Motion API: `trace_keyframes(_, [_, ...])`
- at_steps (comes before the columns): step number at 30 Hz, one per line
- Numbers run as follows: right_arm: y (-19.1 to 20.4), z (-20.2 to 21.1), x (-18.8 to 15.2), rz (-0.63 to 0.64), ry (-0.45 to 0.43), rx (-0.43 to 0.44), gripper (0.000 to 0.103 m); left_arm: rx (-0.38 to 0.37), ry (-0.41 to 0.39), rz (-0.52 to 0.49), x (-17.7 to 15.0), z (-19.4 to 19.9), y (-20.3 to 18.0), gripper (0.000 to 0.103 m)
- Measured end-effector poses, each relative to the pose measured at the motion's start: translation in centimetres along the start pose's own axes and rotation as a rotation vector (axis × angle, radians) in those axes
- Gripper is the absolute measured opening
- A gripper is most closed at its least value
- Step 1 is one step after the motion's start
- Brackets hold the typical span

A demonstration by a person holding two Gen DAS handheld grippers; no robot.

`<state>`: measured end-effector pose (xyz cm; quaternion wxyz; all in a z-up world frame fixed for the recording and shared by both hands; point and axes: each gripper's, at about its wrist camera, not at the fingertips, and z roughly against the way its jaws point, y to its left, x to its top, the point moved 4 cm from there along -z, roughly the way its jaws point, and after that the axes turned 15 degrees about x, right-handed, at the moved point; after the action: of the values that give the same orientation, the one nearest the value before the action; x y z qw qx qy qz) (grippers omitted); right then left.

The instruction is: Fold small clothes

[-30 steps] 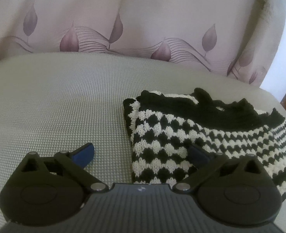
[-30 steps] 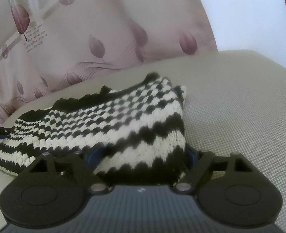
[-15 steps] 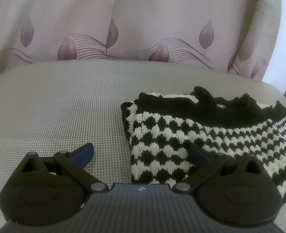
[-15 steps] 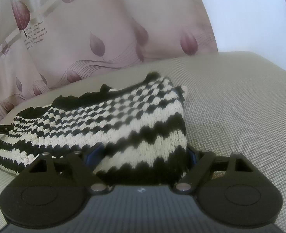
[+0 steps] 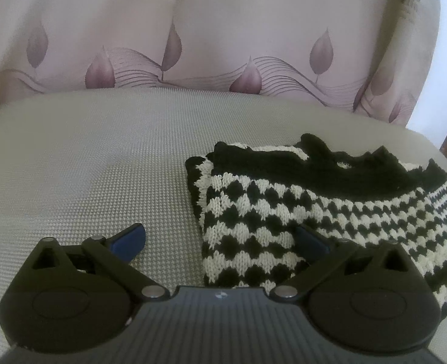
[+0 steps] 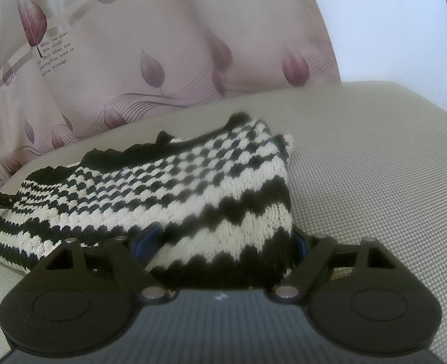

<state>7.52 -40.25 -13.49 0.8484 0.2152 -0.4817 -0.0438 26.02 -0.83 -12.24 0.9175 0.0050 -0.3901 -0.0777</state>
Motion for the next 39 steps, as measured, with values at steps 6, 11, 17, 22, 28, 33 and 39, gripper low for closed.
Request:
trace_keyframes(6, [0.0,0.0,0.0,0.000,-0.001,0.000,0.084,-0.088,-0.012,0.006,-0.1,-0.3,0.9,0.102])
trace_keyframes(11, [0.0,0.0,0.0,0.000,-0.001,0.000,0.084,-0.155,-0.023,0.013,0.0,-0.4,1.5,0.095])
trace_keyframes(17, [0.0,0.0,0.0,0.001,-0.002,0.000,0.084,-0.295,0.043,0.091,0.5,-0.4,1.9,0.058])
trace_keyframes(22, [0.1,0.0,0.0,0.001,-0.003,0.000,0.084,-0.373,0.061,0.127,0.5,-0.9,2.2,0.072])
trace_keyframes(28, [0.1,-0.1,0.0,0.002,-0.004,-0.001,0.084,-0.393,0.077,0.187,0.6,-1.3,2.3,0.043])
trace_keyframes(33, [0.1,-0.1,0.0,0.002,-0.005,0.000,0.084,-0.426,0.087,0.240,0.1,-1.8,2.7,0.032])
trace_keyframes(39, [0.2,-0.1,0.0,0.001,-0.009,-0.001,0.085,-0.378,0.049,0.208,-0.2,-1.5,1.9,0.041])
